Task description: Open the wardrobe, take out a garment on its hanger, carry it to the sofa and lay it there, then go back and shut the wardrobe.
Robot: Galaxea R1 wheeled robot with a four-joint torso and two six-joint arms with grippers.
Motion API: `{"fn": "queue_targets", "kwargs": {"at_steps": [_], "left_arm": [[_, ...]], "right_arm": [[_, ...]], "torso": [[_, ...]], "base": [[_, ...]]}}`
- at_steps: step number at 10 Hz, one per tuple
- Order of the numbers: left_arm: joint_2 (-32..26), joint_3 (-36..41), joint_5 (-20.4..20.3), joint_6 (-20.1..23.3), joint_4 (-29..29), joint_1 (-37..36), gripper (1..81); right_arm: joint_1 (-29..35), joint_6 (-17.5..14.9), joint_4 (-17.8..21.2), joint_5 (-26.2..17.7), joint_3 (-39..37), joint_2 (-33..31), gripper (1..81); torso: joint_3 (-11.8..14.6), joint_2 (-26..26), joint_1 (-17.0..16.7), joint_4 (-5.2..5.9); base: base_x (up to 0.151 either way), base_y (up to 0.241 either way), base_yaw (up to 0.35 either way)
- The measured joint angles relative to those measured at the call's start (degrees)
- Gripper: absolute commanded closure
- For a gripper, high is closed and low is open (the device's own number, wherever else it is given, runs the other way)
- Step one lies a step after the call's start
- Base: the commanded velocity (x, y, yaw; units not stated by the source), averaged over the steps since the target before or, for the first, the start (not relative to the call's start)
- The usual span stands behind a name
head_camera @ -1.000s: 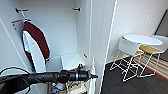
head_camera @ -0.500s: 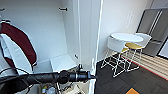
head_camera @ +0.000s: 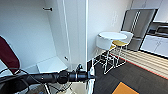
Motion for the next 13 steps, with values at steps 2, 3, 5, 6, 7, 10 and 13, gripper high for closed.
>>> {"fn": "queue_targets", "kwargs": {"at_steps": [2, 3, 5, 6, 7, 10, 13], "left_arm": [[0.0, 0.1, 0.0, 0.0, 0.2, 0.0, 81.1], [0.0, 0.1, 0.0, 0.0, 0.2, 0.0, 81.1], [0.1, 0.3, -0.1, 0.0, 0.5, 0.0, 81.1], [0.0, 0.8, -0.1, 0.0, 0.8, 0.0, 81.1], [0.1, 0.7, -0.1, 0.0, 1.0, 0.0, 81.1], [0.6, 0.7, -0.1, 0.0, 1.5, 0.1, 81.1], [1.3, 0.6, 0.1, 0.0, 1.5, 0.1, 81.1]], "right_arm": [[0.0, 0.0, 0.0, 0.0, 0.0, 0.7, 1.0], [0.0, 0.0, 0.0, 0.0, 0.0, 1.3, 1.0], [0.0, 0.0, 0.0, 0.0, 0.0, 1.9, 1.0], [0.2, 0.0, 0.0, 0.3, -0.1, 1.7, 1.0], [0.3, 0.0, 0.0, 0.6, -0.2, 1.7, 1.0], [0.4, 0.0, -0.1, 0.6, -0.3, 2.0, 1.0], [0.7, 0.0, -0.1, 0.7, -0.3, 2.3, 1.0]], "torso": [[0.0, 0.0, 0.0, 0.0], [0.0, 0.0, 0.0, 0.0], [-0.5, 0.0, 0.0, 0.0], [-1.6, 0.0, -0.1, 0.0], [-3.3, 0.0, -0.1, 0.0], [-5.2, 0.0, -0.1, 0.0], [-5.1, 0.0, 0.0, 0.0]], "base": [[0.0, 0.0, -0.315], [0.0, 0.0, -0.315], [0.0, 0.0, -0.317], [0.0, 0.0, -0.317], [0.0, 0.0, -0.317], [0.0, 0.0, -0.318], [0.0, 0.0, -0.318]]}}
